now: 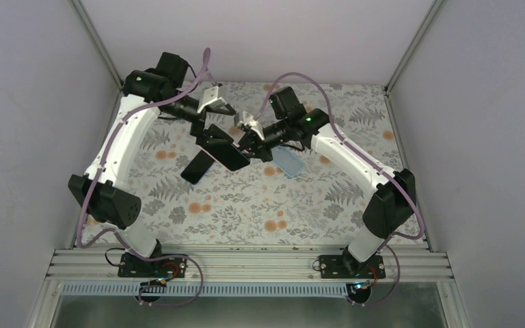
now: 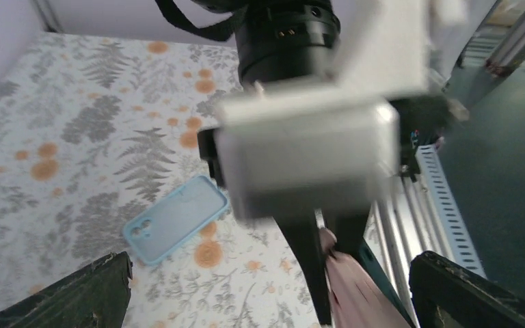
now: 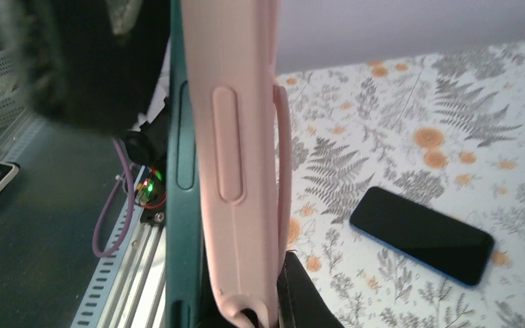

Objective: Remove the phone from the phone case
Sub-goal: Remove the phone case from the phone.

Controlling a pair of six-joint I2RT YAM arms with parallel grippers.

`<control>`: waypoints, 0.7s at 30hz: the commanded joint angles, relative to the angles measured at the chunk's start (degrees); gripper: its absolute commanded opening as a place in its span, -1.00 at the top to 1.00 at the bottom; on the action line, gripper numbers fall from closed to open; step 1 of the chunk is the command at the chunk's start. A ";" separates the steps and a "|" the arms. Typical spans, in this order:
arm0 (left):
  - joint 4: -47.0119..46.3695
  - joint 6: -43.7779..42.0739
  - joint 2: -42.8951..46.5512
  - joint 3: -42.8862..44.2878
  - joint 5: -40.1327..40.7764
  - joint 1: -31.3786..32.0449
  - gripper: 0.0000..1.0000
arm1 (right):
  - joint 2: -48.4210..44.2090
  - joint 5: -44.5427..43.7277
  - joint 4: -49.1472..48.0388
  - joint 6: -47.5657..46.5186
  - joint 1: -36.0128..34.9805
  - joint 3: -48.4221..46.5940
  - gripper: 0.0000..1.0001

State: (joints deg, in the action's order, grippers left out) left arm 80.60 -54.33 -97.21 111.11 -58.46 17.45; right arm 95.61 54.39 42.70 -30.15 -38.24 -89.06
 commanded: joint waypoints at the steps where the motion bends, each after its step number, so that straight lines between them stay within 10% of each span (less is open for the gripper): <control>1: -5.40 -0.08 7.14 -1.77 2.14 -2.31 -1.00 | -3.31 8.33 -8.93 2.14 5.08 0.60 0.93; 14: -62.72 18.43 32.42 -36.45 39.96 3.98 -1.00 | 4.43 -10.82 -14.95 20.03 12.39 -13.23 0.93; 21: -81.26 21.49 25.82 -42.30 54.16 15.45 -1.00 | 6.64 -20.39 -18.47 28.89 12.31 -20.27 0.93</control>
State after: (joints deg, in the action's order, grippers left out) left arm 16.49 -35.92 -68.16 70.87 -16.60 29.19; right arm 101.62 39.53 30.59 -8.43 -25.80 -104.62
